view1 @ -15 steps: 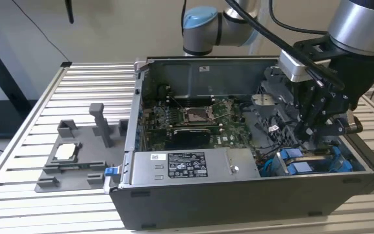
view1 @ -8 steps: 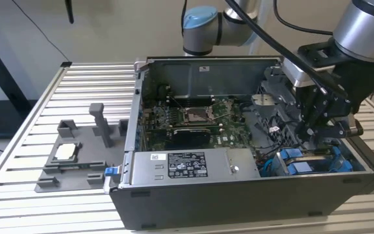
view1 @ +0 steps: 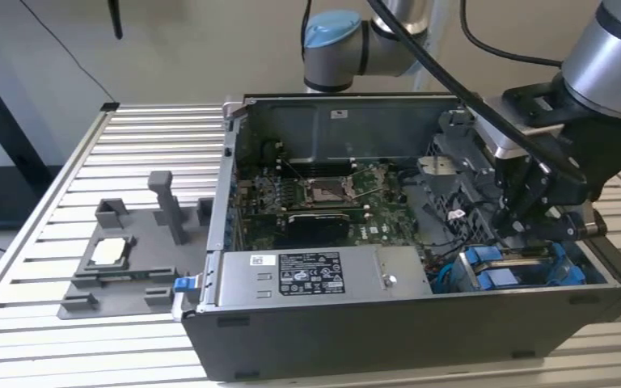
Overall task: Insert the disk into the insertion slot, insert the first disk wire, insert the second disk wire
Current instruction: 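Insert the second disk wire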
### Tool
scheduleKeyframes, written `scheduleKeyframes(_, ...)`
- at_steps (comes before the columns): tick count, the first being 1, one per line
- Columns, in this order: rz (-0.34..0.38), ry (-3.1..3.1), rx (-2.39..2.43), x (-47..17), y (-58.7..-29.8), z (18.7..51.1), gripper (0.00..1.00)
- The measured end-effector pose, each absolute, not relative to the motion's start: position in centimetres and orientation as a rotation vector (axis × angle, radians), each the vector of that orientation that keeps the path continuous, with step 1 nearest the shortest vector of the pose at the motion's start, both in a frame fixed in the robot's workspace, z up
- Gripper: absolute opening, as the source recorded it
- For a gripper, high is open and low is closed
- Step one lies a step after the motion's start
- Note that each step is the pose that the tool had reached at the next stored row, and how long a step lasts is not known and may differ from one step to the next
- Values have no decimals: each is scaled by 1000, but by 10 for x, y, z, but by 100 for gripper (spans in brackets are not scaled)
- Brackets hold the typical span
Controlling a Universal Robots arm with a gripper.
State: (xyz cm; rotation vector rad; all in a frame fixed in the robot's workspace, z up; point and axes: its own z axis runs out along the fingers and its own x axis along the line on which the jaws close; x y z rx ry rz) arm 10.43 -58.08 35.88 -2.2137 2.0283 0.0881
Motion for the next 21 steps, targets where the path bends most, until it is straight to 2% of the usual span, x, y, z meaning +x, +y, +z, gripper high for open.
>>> scheduleKeyframes(21, 145, 2035, -2206, 119, -592, 352, 15)
